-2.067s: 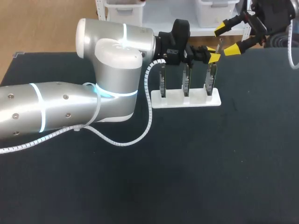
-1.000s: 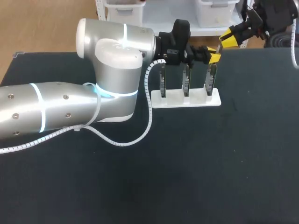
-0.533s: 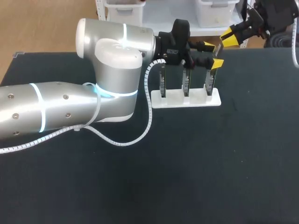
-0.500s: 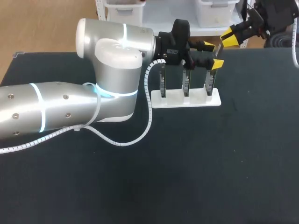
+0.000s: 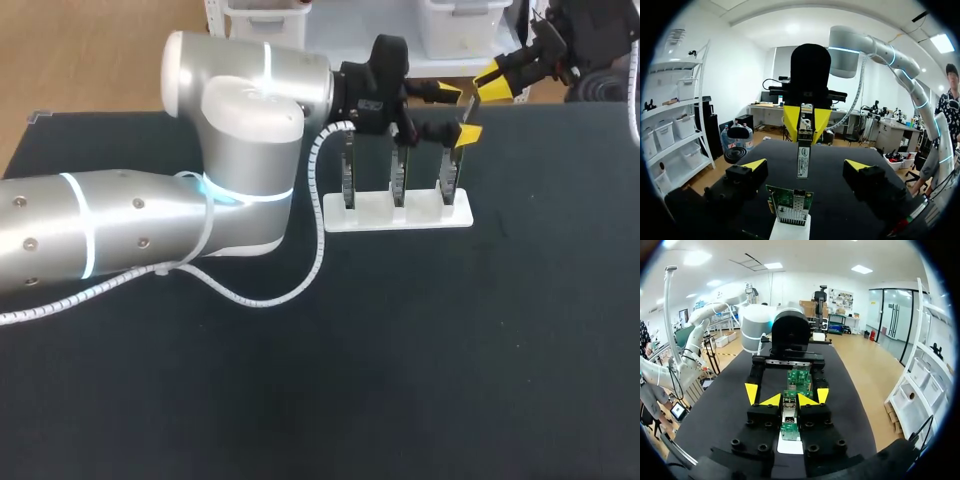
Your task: Pick up the optical module with the left hand, and insert it into the network port with the right hand.
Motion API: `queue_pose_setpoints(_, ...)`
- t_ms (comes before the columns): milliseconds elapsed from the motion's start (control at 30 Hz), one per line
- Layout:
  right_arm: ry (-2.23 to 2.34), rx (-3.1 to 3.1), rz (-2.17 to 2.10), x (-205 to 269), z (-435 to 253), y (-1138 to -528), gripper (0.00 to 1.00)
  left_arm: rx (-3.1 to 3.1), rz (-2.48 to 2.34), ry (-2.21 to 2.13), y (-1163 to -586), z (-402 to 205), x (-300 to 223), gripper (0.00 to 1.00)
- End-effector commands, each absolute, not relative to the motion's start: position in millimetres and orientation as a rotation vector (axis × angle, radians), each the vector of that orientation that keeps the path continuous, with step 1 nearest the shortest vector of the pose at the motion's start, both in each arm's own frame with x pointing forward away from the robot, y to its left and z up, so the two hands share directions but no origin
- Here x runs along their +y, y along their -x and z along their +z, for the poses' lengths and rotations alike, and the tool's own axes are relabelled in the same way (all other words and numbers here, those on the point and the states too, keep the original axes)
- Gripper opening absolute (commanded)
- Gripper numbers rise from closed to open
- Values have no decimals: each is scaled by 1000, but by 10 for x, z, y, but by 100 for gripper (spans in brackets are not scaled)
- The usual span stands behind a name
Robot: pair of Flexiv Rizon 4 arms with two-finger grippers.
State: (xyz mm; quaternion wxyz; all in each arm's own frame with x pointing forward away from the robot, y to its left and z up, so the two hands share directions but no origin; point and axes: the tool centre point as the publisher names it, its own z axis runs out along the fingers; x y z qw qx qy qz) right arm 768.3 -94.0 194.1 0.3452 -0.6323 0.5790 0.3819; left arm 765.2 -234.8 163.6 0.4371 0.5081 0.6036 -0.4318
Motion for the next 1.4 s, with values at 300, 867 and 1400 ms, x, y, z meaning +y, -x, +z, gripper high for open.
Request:
queue_pose_setpoints(300,1632,1493,986,-945,1927,-7653,0,1500,-1053,-1340,-7680,1808,-2246,100)
queue_pose_setpoints(867,1626,1496,985,-964,1918,-7649,0,1621,-952,-1467,-7598,1716,-2069,100)
queue_pose_setpoints(1400,1639,1498,980,-975,1942,-7646,0,1638,-924,-1502,-7571,1673,-2088,100)
